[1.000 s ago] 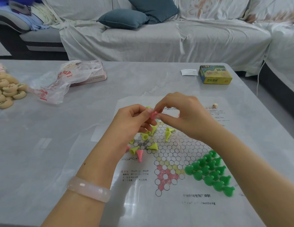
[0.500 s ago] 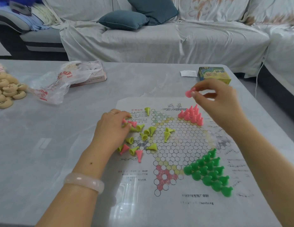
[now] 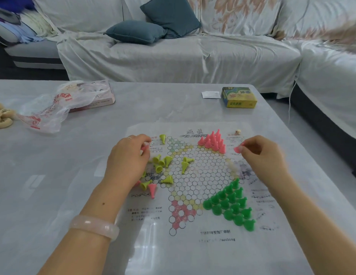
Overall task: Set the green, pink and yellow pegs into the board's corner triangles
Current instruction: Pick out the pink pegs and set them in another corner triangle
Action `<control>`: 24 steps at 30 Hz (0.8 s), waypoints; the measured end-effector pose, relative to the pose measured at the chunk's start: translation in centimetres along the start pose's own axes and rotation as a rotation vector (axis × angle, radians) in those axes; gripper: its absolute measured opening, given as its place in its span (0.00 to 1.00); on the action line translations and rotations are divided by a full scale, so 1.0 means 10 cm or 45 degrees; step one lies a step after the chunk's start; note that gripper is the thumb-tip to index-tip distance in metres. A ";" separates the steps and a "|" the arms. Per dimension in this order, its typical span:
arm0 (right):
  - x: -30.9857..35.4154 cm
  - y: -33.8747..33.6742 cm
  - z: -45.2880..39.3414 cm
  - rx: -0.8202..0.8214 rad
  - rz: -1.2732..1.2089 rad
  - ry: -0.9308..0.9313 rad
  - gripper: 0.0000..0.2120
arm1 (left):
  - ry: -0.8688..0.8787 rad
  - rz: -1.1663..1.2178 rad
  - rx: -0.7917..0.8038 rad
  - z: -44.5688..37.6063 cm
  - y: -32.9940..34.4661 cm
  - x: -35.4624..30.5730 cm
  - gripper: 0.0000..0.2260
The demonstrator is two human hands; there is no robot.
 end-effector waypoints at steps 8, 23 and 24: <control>0.05 0.22 -0.04 0.108 0.211 -0.116 0.01 | -0.020 0.207 0.039 0.04 -0.05 -0.10 0.05; 0.09 0.34 -0.08 0.166 0.424 -0.142 0.05 | -0.132 0.276 0.050 0.08 -0.10 -0.01 0.10; 0.08 0.34 -0.08 0.162 0.425 -0.141 0.05 | -0.134 0.287 0.048 0.08 -0.10 -0.01 0.10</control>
Point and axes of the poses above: each hand's wrist, its own z-axis away from the middle knuckle, its own y-axis out of the palm, x = y × z, the point moved 9 cm from there along -z, towards the middle knuckle, and after that the axes turned 9 degrees about x, right-handed, at the moved point
